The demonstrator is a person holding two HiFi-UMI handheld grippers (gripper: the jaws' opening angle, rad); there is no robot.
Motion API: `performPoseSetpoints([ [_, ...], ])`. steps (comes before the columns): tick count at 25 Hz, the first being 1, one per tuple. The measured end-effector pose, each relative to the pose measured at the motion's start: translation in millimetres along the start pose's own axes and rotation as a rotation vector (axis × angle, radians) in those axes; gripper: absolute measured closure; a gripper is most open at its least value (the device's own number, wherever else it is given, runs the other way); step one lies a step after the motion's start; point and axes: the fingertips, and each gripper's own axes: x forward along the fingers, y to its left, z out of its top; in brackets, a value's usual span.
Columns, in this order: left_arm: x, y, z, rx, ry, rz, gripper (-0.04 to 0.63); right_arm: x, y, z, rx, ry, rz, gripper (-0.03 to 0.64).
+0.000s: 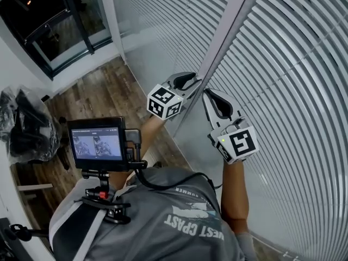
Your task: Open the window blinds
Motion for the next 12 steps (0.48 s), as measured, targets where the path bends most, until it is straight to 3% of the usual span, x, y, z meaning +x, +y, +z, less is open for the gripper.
performPoseSetpoints([
  [3,4.3,-3.1,-12.6,-0.015,0.035,-0.018,0.466,-0.9,0.4,-0.2,0.004,0.003,-0.003,0.614],
  [9,0.7,-5.1,-11.0,-0.015,0.025,-0.006,0.471,-6.9,-1.1,-7.3,-0.004,0.041,-0.027,0.614],
  [11,-0.7,-7.0,-10.1,0.076,0.039,0.014,0.471,-8.3,-0.9,-11.2,0.001,0.053,-0.031,0.614],
  [12,-0.9,-8.8,-9.9,0.182,0.062,0.036,0.471,-9.1,-0.6,-13.6,0.005,0.059,-0.032,0.614],
])
